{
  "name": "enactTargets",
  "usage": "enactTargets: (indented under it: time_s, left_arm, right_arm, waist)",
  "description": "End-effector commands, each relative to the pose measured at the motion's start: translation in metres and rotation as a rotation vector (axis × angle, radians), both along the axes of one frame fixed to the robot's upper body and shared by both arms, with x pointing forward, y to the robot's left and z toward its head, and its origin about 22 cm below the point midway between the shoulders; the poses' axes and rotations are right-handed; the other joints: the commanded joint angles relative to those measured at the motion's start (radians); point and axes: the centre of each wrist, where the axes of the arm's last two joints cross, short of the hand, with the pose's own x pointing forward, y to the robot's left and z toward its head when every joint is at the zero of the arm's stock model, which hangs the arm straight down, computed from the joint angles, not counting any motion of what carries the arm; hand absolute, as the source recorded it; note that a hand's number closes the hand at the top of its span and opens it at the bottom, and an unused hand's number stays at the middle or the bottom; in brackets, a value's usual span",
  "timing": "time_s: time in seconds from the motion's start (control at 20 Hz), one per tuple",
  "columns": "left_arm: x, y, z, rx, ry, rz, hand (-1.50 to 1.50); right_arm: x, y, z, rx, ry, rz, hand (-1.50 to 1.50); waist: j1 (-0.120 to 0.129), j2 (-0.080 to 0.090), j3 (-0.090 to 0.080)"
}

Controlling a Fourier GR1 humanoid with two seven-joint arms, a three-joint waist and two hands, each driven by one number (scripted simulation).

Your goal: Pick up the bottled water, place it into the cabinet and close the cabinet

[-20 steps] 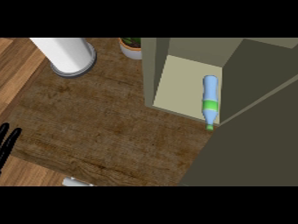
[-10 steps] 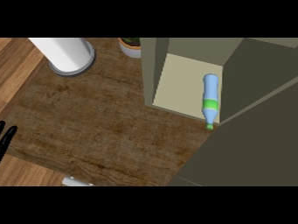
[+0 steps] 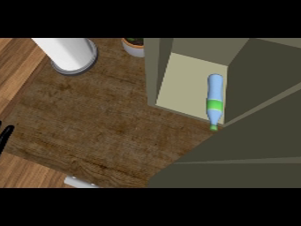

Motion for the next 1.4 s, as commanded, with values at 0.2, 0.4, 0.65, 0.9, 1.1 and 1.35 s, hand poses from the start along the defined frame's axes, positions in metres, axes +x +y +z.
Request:
enactTargets:
  time_s: [0.2, 0.4, 0.65, 0.9, 1.1, 1.35]
  left_arm:
    - [0.001, 0.009, -0.002, 0.007, 0.013, 0.011, -1.50]
    - [0.003, 0.013, -0.002, 0.002, 0.011, 0.033, -1.50]
    - [0.001, 0.017, -0.002, 0.005, 0.029, 0.037, -1.50]
    - [-0.002, 0.023, -0.006, -0.001, 0.030, 0.051, -1.50]
    - [-0.002, 0.026, -0.004, -0.022, 0.022, 0.060, -1.50]
    - [-0.007, 0.032, -0.012, -0.032, 0.013, 0.084, -1.50]
  right_arm:
    - [0.047, 0.027, 0.012, -0.085, -0.036, -0.113, 1.50]
    - [0.079, 0.042, 0.023, -0.193, -0.072, -0.153, 1.50]
    - [0.114, 0.071, 0.035, -0.278, -0.056, -0.198, 1.50]
    - [0.151, 0.112, 0.047, -0.351, -0.004, -0.277, 1.50]
    - [0.183, 0.132, 0.070, -0.350, 0.018, -0.313, 1.50]
    - [0.217, 0.143, 0.078, -0.284, -0.010, -0.510, 1.50]
  waist:
    - [-0.027, -0.015, 0.003]
    - [-0.041, -0.020, 0.005]
    - [-0.050, -0.026, 0.010]
    - [-0.054, -0.027, 0.016]
    - [-0.073, -0.028, 0.019]
    - [-0.091, -0.026, 0.020]
